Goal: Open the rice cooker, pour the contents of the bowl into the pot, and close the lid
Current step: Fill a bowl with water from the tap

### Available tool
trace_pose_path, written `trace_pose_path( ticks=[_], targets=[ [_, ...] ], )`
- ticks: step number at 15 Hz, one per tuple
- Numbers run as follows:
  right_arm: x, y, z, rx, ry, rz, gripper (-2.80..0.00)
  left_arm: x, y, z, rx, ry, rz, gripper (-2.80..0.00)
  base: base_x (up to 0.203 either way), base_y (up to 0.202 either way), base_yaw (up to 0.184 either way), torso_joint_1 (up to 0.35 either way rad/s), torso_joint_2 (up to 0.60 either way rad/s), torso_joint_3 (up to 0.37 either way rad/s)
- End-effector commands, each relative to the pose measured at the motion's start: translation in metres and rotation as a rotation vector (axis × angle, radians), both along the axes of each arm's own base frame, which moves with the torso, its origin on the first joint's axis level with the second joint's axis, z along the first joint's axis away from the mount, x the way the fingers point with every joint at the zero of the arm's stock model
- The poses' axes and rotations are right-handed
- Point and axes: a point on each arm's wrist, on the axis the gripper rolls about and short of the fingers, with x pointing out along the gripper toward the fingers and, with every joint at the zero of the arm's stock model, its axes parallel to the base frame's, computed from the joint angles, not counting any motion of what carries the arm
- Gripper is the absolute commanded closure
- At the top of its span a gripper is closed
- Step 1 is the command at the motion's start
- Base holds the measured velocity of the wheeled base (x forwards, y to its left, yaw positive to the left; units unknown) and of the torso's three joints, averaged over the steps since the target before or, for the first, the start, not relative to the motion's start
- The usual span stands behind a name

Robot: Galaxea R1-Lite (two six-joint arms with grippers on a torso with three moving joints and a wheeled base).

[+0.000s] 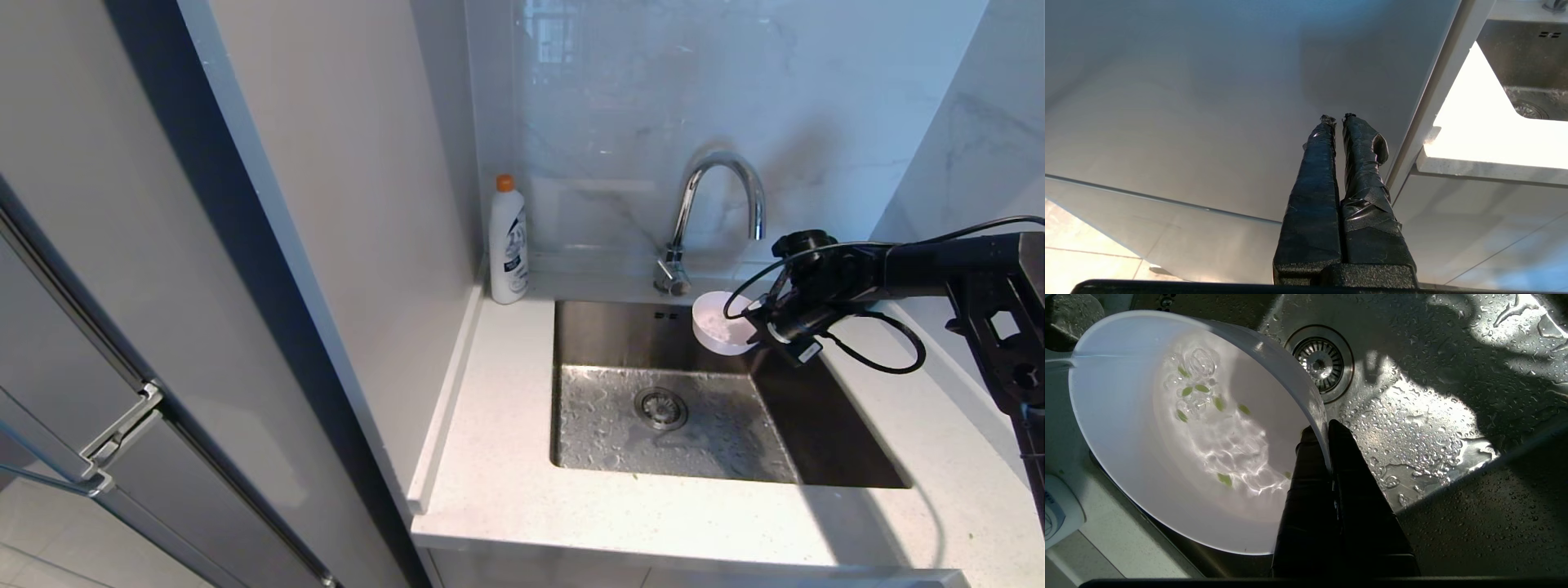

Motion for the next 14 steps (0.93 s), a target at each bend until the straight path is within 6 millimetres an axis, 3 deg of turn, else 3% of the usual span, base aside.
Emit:
trace_pose_path(
  ticks=[1, 14],
  targets=[
    [-0.0004, -0.0007, 0.0006, 0.005, 0.001, -0.004, 0.0, 0.0001, 0.0, 0.0001, 0.0, 0.0, 0.002, 0.0, 0.0, 0.0, 0.0, 0.0, 0.0, 0.0],
    [-0.0003, -0.0015, -0.0006, 0.005, 0.003, -0.006, 0.0, 0.0001, 0.0, 0.0, 0.001, 0.001, -0.001, 0.0, 0.0, 0.0, 0.0, 0.0, 0.0, 0.0]
  ],
)
